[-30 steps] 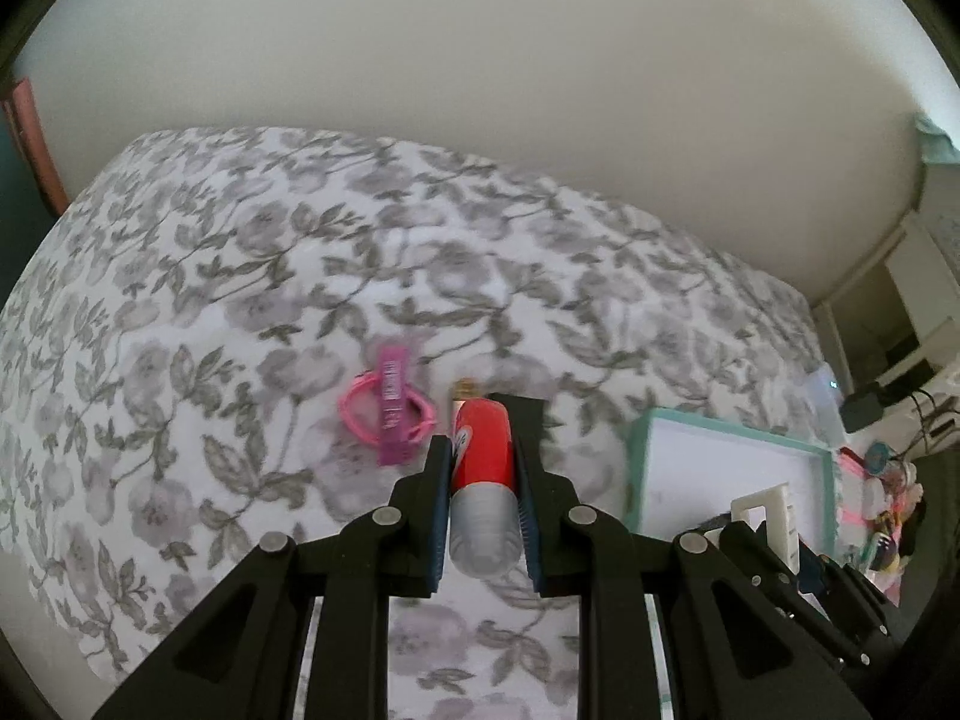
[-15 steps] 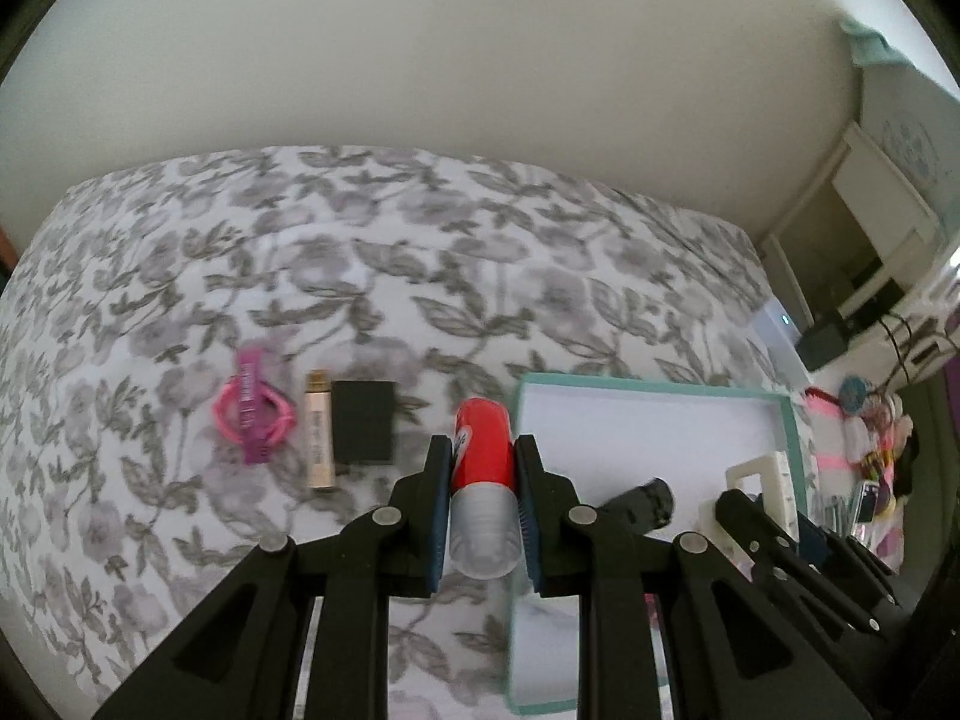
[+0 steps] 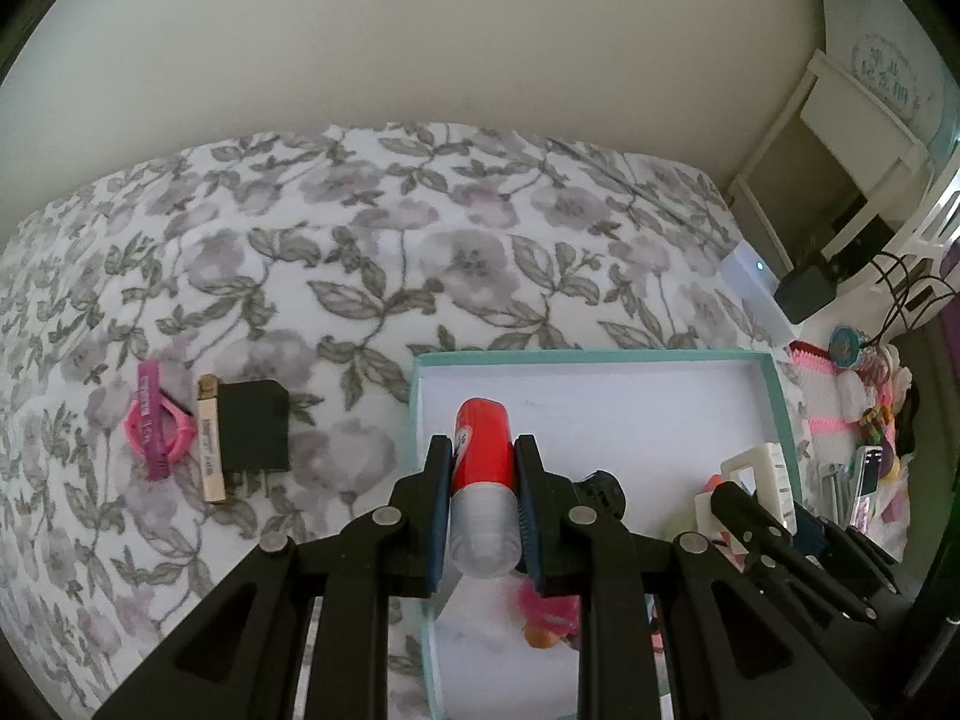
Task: Organize rigid objects
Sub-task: 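Carry the white holder and red glue stick over the tray with both tools, then lower the holder and glue stick into the tray and open both tools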
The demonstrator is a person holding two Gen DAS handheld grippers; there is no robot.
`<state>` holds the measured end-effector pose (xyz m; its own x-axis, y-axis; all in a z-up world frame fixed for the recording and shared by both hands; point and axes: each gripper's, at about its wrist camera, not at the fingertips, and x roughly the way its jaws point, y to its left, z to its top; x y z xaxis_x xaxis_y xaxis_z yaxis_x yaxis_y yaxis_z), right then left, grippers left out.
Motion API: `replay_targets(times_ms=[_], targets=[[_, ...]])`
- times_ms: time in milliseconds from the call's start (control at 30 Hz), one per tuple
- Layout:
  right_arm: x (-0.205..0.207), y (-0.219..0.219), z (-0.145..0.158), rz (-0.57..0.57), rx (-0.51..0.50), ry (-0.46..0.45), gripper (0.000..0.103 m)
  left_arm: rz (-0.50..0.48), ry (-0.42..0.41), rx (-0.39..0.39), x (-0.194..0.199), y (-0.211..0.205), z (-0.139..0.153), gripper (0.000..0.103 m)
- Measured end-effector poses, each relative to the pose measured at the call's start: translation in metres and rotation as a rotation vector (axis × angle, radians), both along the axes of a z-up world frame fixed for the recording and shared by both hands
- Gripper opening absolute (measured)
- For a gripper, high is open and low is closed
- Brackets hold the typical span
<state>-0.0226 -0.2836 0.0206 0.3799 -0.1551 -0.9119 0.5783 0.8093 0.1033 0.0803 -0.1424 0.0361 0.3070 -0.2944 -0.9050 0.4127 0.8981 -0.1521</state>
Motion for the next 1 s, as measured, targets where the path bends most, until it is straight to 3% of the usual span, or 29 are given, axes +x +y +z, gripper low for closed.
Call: replay_targets(times_ms=[900, 967, 1000], targets=[[0.006, 0.004, -0.03, 0.037, 0.007, 0.085, 0.035, -0.019, 0.089, 0.041, 0.001, -0.005, -0.037, 0.022], [0.006, 0.004, -0.029, 0.033, 0.008, 0.087, 0.035, -0.022, 0.081, 0.038, 0.0, -0.004, -0.033, 0.028], [0.006, 0.004, -0.029, 0.032, 0.007, 0.09, 0.036, -0.02, 0.077, 0.038, 0.001, -0.004, -0.032, 0.04]])
